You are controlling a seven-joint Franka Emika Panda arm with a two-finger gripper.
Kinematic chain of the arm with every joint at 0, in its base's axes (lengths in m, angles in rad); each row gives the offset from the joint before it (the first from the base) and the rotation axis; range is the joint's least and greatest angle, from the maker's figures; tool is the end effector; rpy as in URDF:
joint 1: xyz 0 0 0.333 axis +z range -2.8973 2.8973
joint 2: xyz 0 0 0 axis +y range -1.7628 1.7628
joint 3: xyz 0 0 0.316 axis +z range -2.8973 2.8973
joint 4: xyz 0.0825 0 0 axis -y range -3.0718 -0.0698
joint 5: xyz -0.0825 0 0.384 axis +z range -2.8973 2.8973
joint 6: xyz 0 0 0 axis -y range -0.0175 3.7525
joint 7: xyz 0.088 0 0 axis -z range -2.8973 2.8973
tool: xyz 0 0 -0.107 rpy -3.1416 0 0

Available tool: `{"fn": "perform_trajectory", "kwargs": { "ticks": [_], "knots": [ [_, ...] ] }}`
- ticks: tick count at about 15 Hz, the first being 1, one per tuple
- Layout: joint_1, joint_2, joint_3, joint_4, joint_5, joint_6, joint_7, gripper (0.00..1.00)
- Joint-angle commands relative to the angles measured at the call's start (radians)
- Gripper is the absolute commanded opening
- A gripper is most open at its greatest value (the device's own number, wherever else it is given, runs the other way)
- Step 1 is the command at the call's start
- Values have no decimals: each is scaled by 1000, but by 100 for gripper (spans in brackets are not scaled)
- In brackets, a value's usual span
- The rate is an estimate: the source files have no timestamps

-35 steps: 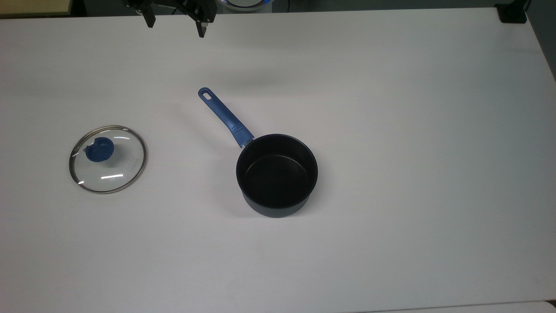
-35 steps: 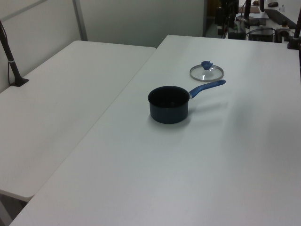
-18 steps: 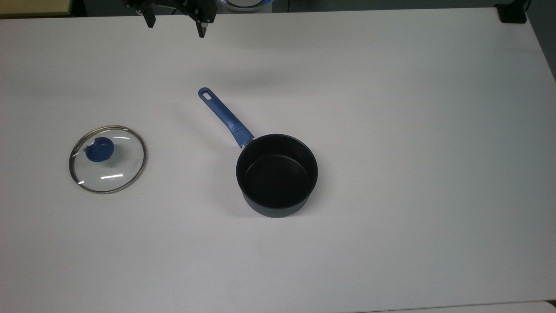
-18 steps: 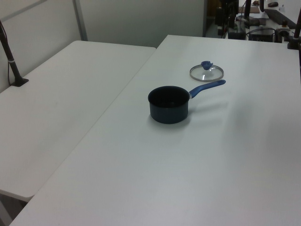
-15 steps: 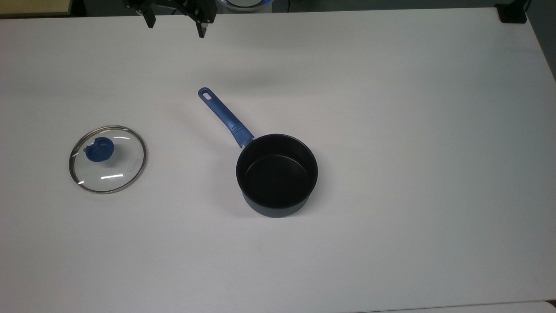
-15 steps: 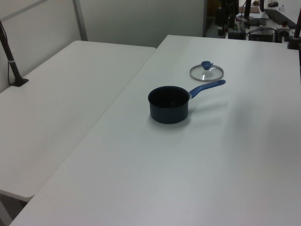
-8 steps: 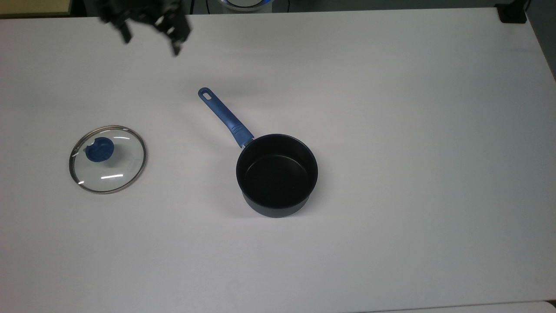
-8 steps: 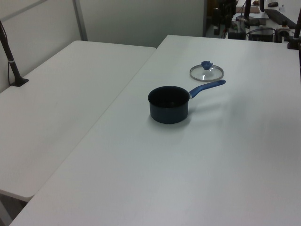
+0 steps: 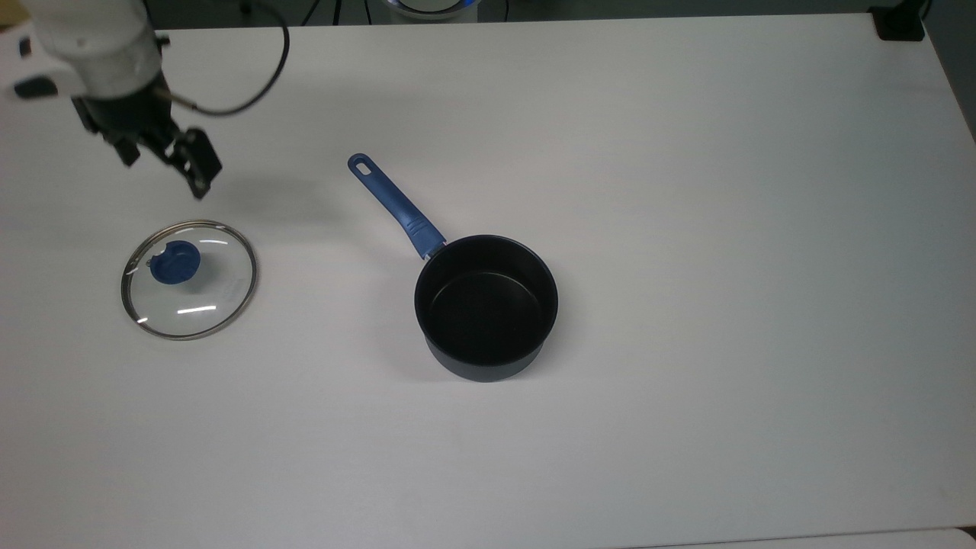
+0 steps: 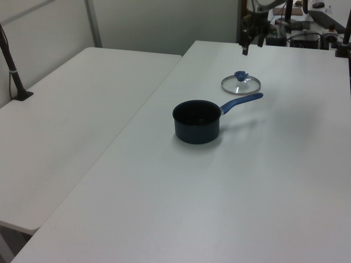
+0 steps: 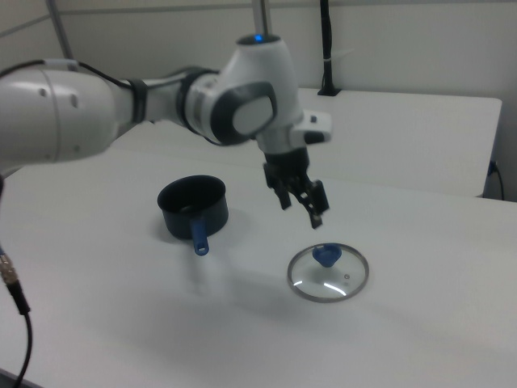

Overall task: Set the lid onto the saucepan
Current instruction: 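Move the gripper over the glass lid and lower onto its blue knob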

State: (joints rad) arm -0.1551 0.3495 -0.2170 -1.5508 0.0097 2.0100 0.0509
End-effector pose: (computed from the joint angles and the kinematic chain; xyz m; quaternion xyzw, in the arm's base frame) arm 0.6345 -0.2274 0.4634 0.9769 -0.2029 0.0530 0.0409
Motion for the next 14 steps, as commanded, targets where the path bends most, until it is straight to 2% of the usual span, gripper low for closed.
{"fn": "perform_trajectory", "kwargs": {
  "ticks": [1, 8, 14],
  "knots": [
    [-27, 75, 1, 5, -5, 111, 33, 100],
    [-29, 207, 5, 24, -17, 289, 208, 100],
    [-20, 249, 7, 24, -17, 308, 215, 96]
  ]
}}
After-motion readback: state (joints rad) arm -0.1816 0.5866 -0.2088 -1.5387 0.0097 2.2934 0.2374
